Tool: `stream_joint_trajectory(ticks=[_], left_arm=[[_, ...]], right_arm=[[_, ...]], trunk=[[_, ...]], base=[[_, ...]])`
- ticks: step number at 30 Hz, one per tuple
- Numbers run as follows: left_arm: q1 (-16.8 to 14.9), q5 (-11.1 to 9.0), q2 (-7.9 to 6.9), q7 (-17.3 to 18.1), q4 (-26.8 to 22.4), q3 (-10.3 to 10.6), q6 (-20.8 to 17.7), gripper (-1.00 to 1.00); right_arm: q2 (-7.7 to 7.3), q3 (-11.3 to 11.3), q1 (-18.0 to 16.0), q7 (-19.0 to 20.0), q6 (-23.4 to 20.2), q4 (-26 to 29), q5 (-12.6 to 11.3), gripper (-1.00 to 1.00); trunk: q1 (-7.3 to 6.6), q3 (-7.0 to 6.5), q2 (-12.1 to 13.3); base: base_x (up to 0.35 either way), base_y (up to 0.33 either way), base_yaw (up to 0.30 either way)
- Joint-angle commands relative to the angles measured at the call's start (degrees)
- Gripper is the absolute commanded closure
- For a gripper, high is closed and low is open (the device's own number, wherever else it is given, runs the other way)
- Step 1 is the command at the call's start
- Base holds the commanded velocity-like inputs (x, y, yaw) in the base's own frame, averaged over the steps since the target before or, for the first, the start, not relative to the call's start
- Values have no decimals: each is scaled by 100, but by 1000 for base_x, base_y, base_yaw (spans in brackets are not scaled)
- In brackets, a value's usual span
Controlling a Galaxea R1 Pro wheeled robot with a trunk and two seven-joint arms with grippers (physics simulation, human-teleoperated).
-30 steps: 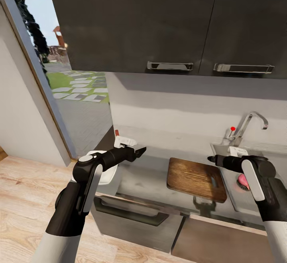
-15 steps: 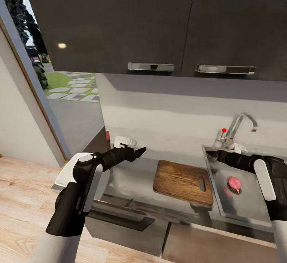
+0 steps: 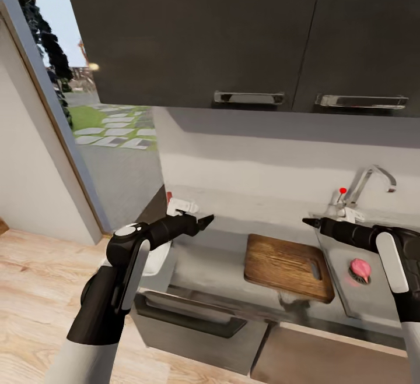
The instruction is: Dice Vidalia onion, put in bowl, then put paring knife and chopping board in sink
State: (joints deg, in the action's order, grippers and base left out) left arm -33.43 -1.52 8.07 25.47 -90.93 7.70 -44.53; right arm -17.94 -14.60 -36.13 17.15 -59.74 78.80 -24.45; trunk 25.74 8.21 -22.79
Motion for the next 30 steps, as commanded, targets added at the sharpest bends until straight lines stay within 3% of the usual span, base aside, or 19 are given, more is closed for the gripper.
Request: stream_joint_trajectory(ticks=[1, 20, 30], left_arm=[[-5, -15, 2, 10, -4, -7, -38, -100], [-6, -15, -7, 11, -6, -14, -38, -100], [-5, -15, -7, 8, -6, -14, -38, -100]], right_arm=[[1, -8, -7, 60, -26, 4, 54, -100], [-8, -17, -7, 60, -26, 4, 54, -100], [-8, -17, -5, 60, -26, 4, 57, -100]], trunk=[[4, 12, -12], [4, 12, -12], [4, 12, -12]], base=[[73, 319, 0], [185, 276, 0], [34, 260, 0]])
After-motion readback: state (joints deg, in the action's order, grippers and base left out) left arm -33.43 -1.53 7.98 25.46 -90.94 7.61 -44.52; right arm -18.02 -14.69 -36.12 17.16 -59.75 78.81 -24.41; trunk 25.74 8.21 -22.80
